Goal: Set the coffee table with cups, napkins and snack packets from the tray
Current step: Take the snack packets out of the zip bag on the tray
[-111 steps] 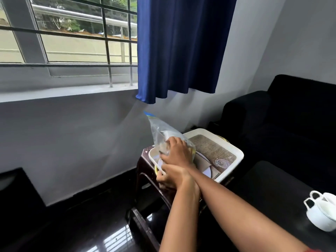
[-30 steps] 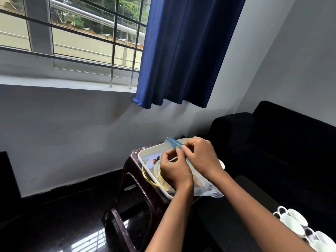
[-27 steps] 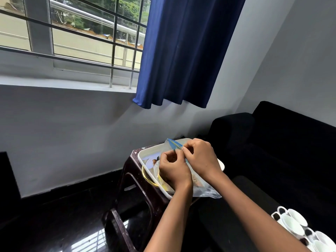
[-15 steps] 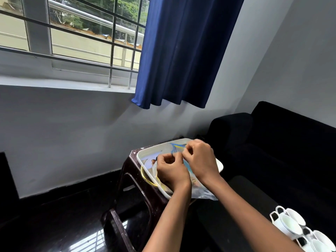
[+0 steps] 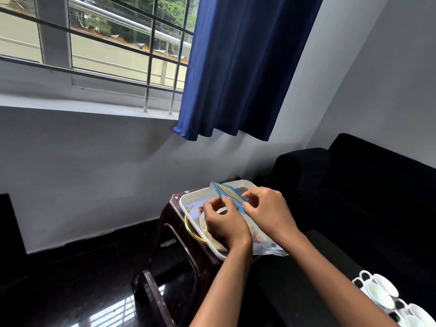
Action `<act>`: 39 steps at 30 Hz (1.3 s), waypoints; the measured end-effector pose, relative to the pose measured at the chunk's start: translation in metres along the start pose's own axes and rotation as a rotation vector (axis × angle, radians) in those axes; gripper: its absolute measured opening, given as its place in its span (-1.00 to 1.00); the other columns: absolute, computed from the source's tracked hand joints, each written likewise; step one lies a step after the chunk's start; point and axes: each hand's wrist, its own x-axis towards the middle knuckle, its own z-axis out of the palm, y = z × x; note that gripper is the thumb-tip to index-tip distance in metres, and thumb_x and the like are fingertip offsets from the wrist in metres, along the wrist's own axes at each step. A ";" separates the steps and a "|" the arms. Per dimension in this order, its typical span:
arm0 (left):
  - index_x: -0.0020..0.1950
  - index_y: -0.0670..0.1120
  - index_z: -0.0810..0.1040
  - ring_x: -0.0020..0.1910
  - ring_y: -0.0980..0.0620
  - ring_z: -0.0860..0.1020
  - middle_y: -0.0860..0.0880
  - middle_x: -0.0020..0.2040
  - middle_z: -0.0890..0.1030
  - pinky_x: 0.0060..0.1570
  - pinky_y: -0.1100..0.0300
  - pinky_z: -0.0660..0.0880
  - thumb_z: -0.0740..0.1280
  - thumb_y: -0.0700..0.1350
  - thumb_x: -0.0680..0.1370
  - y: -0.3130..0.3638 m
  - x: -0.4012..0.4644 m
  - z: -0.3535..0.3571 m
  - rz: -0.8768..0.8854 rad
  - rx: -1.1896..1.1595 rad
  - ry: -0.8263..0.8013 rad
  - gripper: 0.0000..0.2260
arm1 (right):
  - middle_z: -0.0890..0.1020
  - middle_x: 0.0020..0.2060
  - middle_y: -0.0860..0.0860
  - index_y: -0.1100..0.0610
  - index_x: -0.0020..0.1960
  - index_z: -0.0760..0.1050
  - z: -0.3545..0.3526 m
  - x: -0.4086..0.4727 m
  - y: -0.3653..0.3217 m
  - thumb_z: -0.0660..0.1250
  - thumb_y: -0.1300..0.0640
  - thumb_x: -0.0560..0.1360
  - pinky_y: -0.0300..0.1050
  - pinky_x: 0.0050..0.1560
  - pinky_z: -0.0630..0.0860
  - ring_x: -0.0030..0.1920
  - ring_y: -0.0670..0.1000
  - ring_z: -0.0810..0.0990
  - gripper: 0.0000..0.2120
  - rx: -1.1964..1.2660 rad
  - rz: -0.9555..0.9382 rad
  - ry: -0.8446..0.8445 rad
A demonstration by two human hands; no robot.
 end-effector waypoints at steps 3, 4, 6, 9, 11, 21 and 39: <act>-0.20 -0.02 0.47 -0.14 -0.17 0.62 0.03 -0.23 0.58 -0.04 -0.14 0.56 0.35 -0.19 0.47 0.000 -0.001 0.002 -0.056 0.007 -0.019 -0.89 | 0.70 -0.15 0.03 0.12 -0.05 0.65 -0.005 -0.006 0.010 0.33 0.19 0.43 -0.03 -0.04 0.58 -0.10 0.03 0.64 -0.84 -0.019 0.049 -0.007; -0.19 -0.03 0.47 -0.15 -0.14 0.61 0.04 -0.25 0.58 -0.03 -0.12 0.56 0.37 -0.18 0.45 -0.001 -0.004 0.002 -0.090 0.024 -0.051 -0.90 | 0.70 -0.16 0.03 0.12 -0.08 0.66 -0.006 -0.006 0.014 0.33 0.19 0.43 -0.03 -0.05 0.58 -0.10 0.03 0.64 -0.86 -0.009 0.064 -0.001; -0.20 -0.05 0.49 -0.18 -0.13 0.63 0.04 -0.28 0.59 -0.05 -0.06 0.56 0.40 -0.14 0.43 -0.006 -0.012 0.003 -0.164 0.081 -0.163 -0.91 | 0.70 -0.21 0.02 0.13 -0.14 0.66 -0.009 -0.006 0.018 0.35 0.20 0.43 -0.04 -0.08 0.58 -0.14 0.03 0.64 -0.89 0.032 0.086 0.021; -0.25 -0.06 0.52 -0.20 -0.12 0.65 0.00 -0.30 0.63 -0.14 0.05 0.52 0.39 -0.09 0.43 -0.014 -0.022 0.002 -0.182 0.194 -0.302 -0.90 | 0.69 -0.24 0.01 0.13 -0.17 0.65 -0.011 -0.004 0.021 0.36 0.20 0.43 -0.05 -0.10 0.59 -0.18 0.01 0.64 -0.91 0.066 0.103 0.038; -0.29 -0.05 0.49 -0.22 -0.10 0.65 0.02 -0.33 0.61 -0.21 0.11 0.47 0.37 -0.11 0.44 -0.017 -0.023 0.002 -0.152 0.241 -0.305 -0.87 | 0.69 -0.25 0.01 0.13 -0.17 0.65 -0.010 -0.003 0.023 0.36 0.21 0.43 -0.05 -0.11 0.59 -0.19 0.01 0.64 -0.91 0.071 0.103 0.048; -0.30 -0.10 0.47 -0.39 0.04 0.45 0.04 -0.39 0.52 -0.41 0.22 0.31 0.38 -0.10 0.42 -0.013 -0.019 0.000 -0.150 0.260 -0.140 -0.85 | 0.69 -0.18 0.08 0.17 -0.12 0.64 -0.015 0.010 0.029 0.31 0.22 0.45 0.03 -0.06 0.56 -0.12 0.12 0.63 -0.87 0.068 0.136 0.147; -0.21 -0.05 0.57 -0.22 -0.01 0.58 0.03 -0.28 0.63 -0.28 0.19 0.35 0.31 0.06 0.42 -0.015 -0.039 -0.006 -0.116 0.576 -0.421 -0.81 | 0.69 -0.13 0.00 0.07 -0.13 0.64 -0.031 -0.019 0.055 0.38 0.14 0.44 -0.08 -0.10 0.60 -0.12 -0.02 0.64 -0.94 -0.099 0.169 -0.069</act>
